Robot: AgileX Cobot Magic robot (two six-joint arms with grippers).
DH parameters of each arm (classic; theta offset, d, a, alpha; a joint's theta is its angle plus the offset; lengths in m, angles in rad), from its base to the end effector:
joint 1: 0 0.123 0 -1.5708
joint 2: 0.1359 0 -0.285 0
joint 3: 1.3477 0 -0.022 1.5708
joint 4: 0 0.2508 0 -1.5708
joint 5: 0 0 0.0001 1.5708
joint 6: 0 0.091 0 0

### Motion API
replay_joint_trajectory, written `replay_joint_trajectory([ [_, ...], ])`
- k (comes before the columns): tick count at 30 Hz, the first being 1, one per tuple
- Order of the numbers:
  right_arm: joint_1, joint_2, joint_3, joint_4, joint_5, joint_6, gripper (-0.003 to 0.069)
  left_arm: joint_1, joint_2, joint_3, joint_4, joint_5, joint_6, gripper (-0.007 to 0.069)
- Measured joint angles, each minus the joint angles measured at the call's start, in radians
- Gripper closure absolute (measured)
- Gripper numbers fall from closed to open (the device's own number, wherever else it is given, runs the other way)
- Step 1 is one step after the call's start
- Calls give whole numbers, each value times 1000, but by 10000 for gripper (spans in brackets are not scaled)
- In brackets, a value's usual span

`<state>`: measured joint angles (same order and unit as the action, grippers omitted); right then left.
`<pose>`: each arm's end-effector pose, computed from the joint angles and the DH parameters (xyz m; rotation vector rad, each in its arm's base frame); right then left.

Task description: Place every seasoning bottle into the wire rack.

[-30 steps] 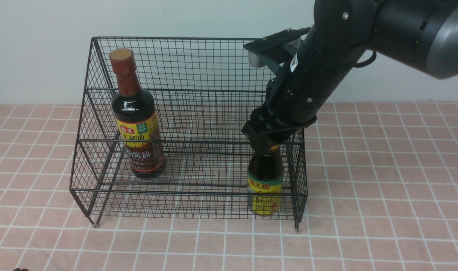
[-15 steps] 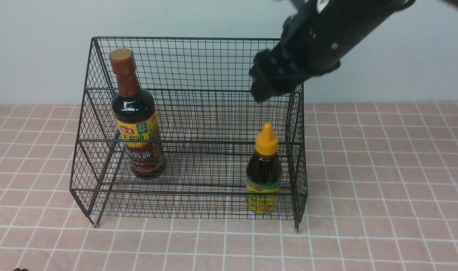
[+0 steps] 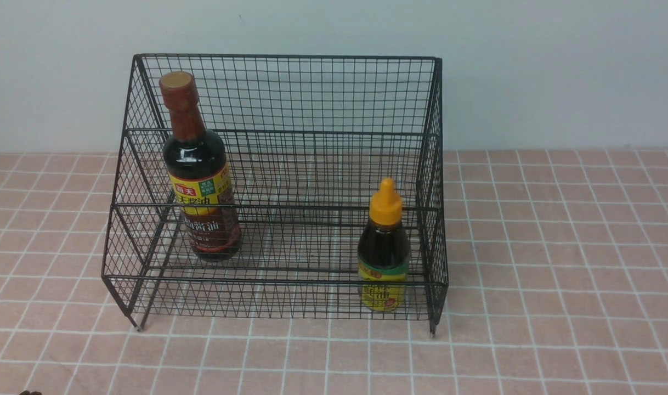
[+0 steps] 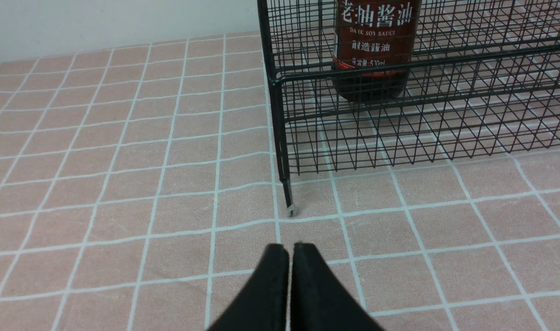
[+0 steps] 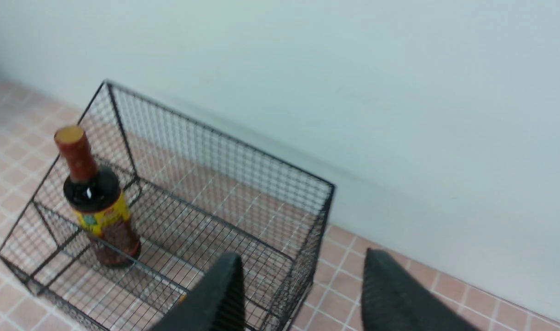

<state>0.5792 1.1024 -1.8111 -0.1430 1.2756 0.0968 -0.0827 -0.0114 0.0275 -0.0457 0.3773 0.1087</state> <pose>0.1296 0.0700 0.5455 -0.4488 2.0028 0.2559 0.0522 -0.0059 0.1707 0.1511 1.8706 -0.0271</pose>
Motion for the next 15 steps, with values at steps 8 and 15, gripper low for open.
replay_joint_trajectory([
  [8, 0, -463, 457, -106, -40, 205, 592, 0, 0, 0, 0, 0, 0, 631],
  [15, 0, -809, 869, -138, -392, 326, 669, 0, 0, 0, 0, 0, 0, 631],
])
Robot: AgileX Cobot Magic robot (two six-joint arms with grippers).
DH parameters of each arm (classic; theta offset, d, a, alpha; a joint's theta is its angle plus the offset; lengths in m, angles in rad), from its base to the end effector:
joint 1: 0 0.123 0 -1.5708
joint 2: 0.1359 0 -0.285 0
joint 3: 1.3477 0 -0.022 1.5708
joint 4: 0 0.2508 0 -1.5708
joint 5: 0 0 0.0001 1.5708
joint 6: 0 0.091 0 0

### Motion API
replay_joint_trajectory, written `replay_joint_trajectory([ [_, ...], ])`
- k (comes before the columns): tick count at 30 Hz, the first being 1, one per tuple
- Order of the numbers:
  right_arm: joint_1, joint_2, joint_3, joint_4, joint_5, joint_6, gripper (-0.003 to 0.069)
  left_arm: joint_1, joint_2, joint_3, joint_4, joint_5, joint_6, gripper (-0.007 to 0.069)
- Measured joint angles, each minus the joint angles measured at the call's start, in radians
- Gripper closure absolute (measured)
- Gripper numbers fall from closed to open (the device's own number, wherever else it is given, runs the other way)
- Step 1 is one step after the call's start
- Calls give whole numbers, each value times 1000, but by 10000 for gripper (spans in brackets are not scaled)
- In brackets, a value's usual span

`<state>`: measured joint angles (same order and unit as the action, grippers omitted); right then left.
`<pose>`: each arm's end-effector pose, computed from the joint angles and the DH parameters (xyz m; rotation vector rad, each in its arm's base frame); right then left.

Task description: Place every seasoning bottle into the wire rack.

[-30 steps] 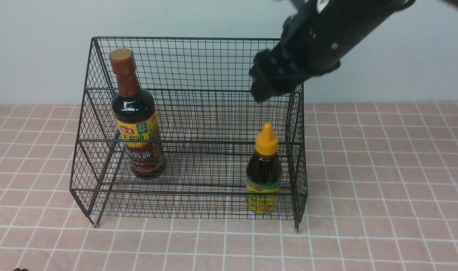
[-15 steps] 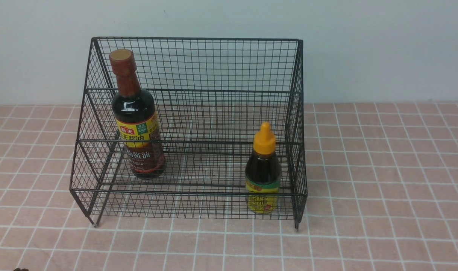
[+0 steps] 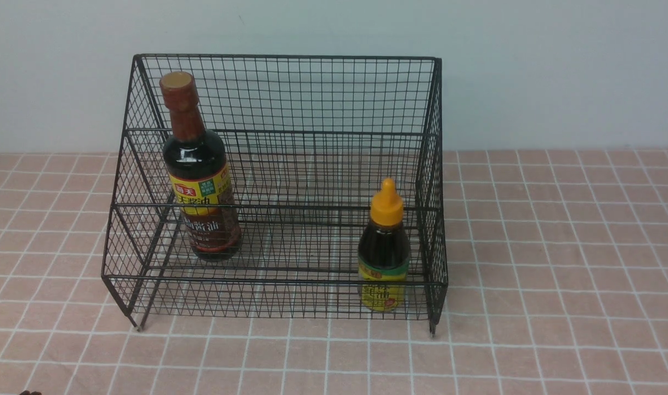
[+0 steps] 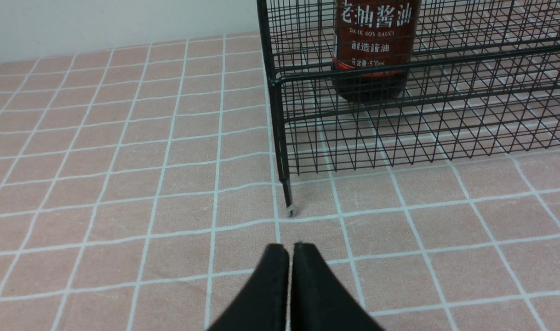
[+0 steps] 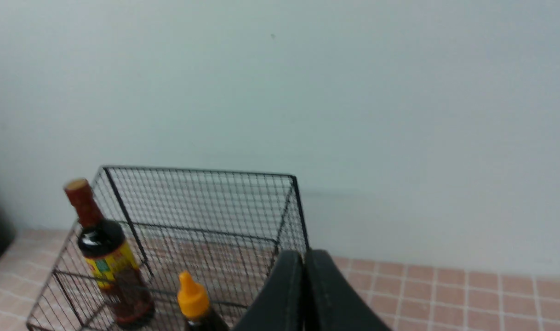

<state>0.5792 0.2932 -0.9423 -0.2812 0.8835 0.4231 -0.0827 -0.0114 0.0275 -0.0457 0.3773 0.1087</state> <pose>0.0107 -0.0163 0.4149 -0.1258 1.7092 0.4294 0.0522 -0.0059 0.1707 0.1511 1.8706 -0.0271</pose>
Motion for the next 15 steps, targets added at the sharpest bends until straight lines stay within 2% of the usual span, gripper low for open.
replay_joint_trajectory([
  [6, 0, -163, 300, 15, -395, 25, 672, 0, 0, 0, 0, 1, 0, 631],
  [12, 0, -172, 477, 18, -602, 29, 672, 0, 0, 0, 0, 1, 0, 631],
  [15, 0, -172, 522, 18, -611, 30, 672, 0, 0, 0, 0, 1, 0, 631],
])
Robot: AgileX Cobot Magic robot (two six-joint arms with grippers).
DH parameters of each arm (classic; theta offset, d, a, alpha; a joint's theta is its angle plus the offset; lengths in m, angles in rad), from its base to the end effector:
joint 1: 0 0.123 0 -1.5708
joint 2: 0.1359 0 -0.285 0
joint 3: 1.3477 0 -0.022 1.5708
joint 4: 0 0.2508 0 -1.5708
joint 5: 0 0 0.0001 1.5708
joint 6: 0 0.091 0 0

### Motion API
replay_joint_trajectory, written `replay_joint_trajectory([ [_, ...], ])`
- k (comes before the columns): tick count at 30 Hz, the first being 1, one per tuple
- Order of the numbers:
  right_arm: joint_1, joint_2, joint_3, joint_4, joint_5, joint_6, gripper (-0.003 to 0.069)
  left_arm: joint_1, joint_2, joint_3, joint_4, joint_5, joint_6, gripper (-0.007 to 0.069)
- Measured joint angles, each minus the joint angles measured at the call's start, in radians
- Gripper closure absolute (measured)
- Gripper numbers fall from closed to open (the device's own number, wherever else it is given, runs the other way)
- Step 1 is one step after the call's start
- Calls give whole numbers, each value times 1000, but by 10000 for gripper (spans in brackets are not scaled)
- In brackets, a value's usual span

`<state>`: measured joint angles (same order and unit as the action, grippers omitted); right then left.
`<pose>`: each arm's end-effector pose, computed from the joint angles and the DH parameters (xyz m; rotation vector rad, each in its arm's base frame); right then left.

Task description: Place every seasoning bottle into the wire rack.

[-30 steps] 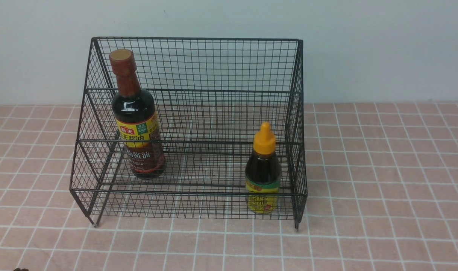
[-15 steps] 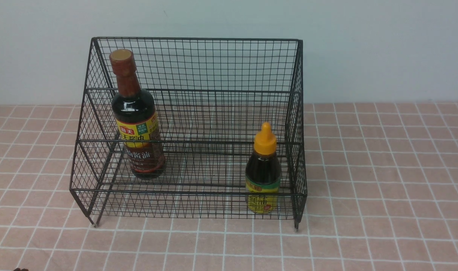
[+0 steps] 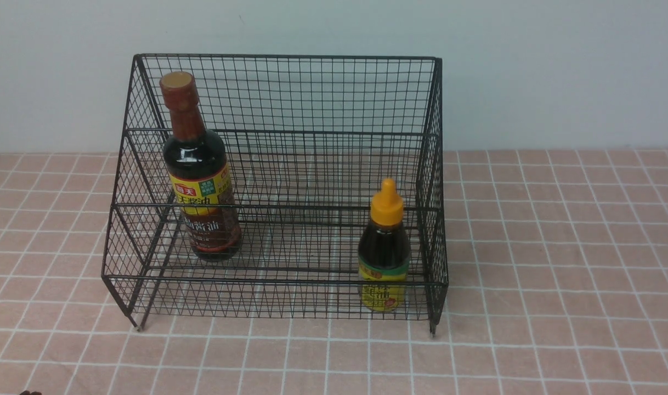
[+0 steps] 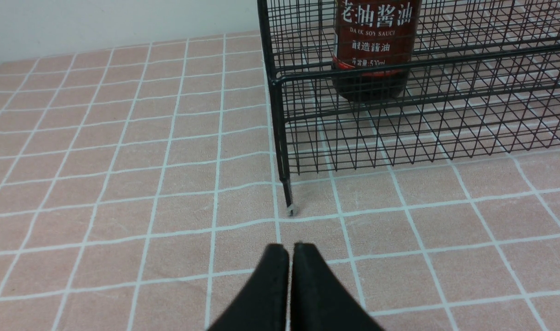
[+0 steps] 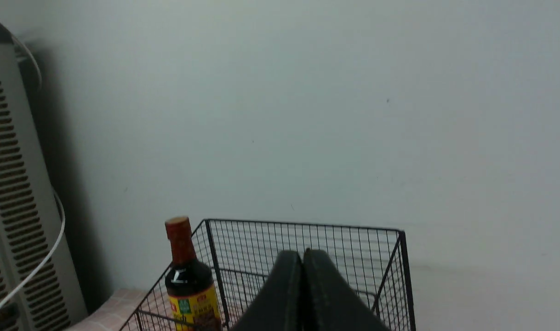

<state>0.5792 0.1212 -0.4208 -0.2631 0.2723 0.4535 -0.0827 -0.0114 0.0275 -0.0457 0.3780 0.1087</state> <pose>0.0357 0.0157 0.3215 -0.2205 1.4577 0.5853 0.0522 -0.0059 0.1706 0.1512 1.8713 -0.0272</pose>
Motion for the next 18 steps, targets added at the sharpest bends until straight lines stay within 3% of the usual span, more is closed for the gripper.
replay_joint_trajectory([
  [9, 0, 0, 49, 24, -77, -35, 672, 0, 0, 0, 0, 0, 0, 631],
  [14, 0, 0, 52, 247, -98, -288, 672, 0, 0, 0, 0, 0, 0, 631],
  [18, 0, 0, 54, 317, -99, -387, 672, 0, 0, 0, 0, 0, 0, 631],
])
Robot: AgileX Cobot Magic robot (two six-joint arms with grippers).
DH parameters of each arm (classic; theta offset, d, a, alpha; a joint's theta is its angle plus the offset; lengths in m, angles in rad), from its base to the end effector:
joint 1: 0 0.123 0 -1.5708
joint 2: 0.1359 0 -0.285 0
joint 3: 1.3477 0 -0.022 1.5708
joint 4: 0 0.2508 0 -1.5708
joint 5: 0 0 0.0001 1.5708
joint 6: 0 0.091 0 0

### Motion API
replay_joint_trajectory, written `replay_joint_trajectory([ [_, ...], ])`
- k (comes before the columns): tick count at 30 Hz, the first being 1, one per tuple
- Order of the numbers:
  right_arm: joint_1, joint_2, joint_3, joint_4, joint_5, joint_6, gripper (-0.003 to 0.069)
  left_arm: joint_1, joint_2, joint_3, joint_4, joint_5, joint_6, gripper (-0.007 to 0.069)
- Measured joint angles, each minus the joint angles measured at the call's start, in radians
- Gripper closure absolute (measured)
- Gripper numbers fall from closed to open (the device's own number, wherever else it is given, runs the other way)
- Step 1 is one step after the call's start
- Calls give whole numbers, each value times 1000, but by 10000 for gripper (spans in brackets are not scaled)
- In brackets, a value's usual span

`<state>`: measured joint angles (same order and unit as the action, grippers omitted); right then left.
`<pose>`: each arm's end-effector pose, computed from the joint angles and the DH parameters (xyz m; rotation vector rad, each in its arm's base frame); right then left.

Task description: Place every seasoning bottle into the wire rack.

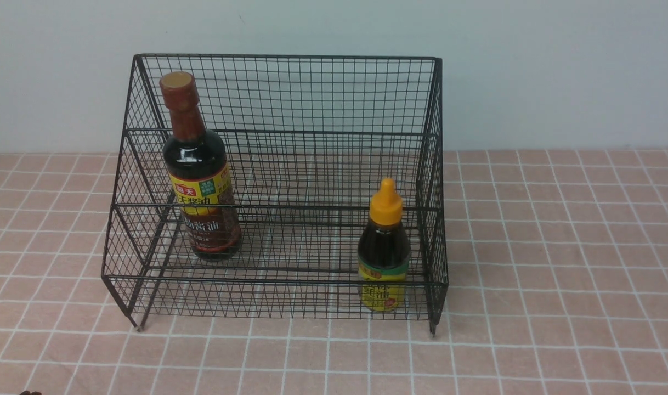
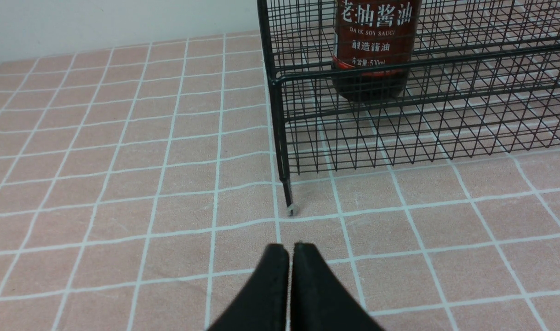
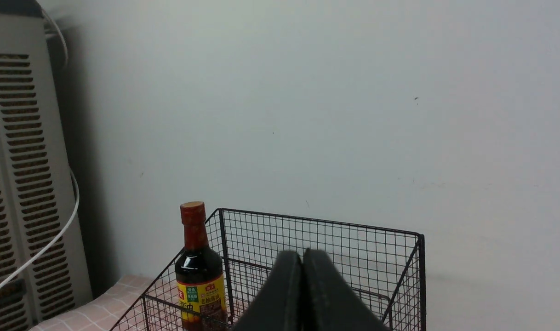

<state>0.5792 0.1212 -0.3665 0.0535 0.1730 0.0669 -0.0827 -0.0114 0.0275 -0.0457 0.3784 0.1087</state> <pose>0.0364 0.0248 0.3125 -0.3348 1.3970 0.5835 0.0522 -0.0059 0.1706 0.1513 1.8717 -0.0272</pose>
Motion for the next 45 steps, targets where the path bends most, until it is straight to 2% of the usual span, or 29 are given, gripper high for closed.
replay_joint_trajectory([
  [6, -4, -5, 2, -13, 15, -25, 672, 0, 0, 0, 0, 0, 0, 631],
  [7, -28, -11, 4, -30, 36, -28, 672, 0, 0, 0, 0, 0, 0, 631],
  [10, -114, -15, 17, -53, 73, -28, 672, 0, 0, 0, 0, 1, 0, 631],
  [11, -188, -15, 44, -53, 97, -28, 672, 0, 0, 0, 0, 1, 0, 631],
  [16, -368, -15, 142, -63, 127, -28, 672, 0, 0, 0, 0, 1, 0, 631],
  [17, -448, -15, 200, -64, 129, -28, 672, 0, 0, 0, 0, 1, 0, 631],
  [22, -554, -23, 356, -66, 134, -28, 673, 0, 0, 0, 0, 1, 0, 631],
  [29, -570, -127, 391, -53, 182, -27, 673, 0, 0, 0, 0, 1, 0, 631],
  [45, -570, -133, 391, -53, 184, -27, 673, 0, 0, 0, 0, 1, 0, 631],
])
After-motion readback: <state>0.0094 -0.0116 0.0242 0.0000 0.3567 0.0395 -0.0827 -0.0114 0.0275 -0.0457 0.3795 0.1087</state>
